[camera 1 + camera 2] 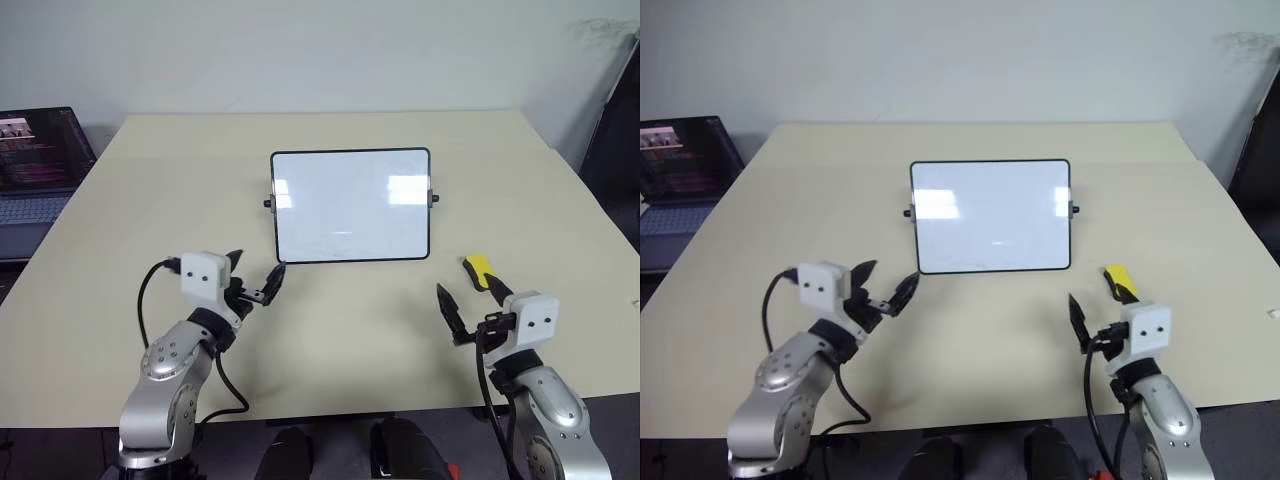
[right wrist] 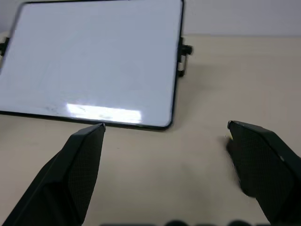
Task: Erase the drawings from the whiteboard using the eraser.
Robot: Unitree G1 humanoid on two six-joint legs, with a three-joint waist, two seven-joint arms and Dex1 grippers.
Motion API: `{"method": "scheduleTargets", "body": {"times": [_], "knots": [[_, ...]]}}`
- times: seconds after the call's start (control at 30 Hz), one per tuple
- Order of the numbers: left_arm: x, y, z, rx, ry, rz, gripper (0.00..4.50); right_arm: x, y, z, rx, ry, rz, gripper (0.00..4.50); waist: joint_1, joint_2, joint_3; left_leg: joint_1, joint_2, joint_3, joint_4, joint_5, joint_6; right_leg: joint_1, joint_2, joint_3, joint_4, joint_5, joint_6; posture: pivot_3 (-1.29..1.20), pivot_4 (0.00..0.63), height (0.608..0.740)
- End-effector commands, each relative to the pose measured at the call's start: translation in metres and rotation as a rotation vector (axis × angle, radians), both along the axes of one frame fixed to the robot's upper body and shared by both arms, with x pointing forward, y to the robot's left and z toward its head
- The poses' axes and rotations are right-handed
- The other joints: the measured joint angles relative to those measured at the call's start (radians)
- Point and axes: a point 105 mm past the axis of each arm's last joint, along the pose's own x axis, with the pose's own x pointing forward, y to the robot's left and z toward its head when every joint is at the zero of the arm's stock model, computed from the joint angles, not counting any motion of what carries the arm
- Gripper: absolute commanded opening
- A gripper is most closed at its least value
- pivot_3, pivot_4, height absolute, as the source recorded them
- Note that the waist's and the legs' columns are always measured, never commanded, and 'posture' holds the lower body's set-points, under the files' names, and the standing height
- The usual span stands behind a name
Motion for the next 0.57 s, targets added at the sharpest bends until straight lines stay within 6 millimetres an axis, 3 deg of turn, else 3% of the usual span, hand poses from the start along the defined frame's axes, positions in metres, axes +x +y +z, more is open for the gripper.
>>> {"method": "scheduleTargets", "body": {"times": [0.03,0.23,0.4,0.57], "knots": [[-0.006,0.010,0.016,0.052,-0.093,0.111,4.50,-0.001,-0.010,-0.003,0.010,-0.049,-0.027,4.49,0.000,0.000,0.000,0.000,0.000,0.000,0.000,0.000,0.000,0.000,0.000,0.000,0.000,0.000,0.000,0.00,0.150,0.740],[-0.011,0.004,0.017,0.022,-0.109,0.135,4.50,-0.003,-0.008,-0.021,0.000,0.007,0.039,4.49,0.001,0.000,0.000,-0.002,-0.001,-0.001,-0.001,0.000,0.000,-0.001,0.001,0.000,-0.001,0.000,0.000,0.00,0.150,0.740],[-0.024,-0.012,0.005,0.046,-0.059,0.072,4.50,-0.013,-0.016,-0.019,0.006,0.023,0.023,4.49,0.001,0.000,0.000,-0.002,0.000,0.000,-0.001,0.000,0.000,-0.001,0.000,0.000,-0.002,0.000,0.000,0.00,0.150,0.740],[-0.029,-0.009,-0.005,0.038,-0.022,0.100,4.50,-0.018,-0.012,-0.021,0.033,0.076,0.018,4.49,0.001,0.000,0.000,-0.003,0.000,0.000,-0.001,0.000,0.000,-0.001,0.000,0.000,-0.001,-0.001,-0.001,0.00,0.150,0.740]]}}
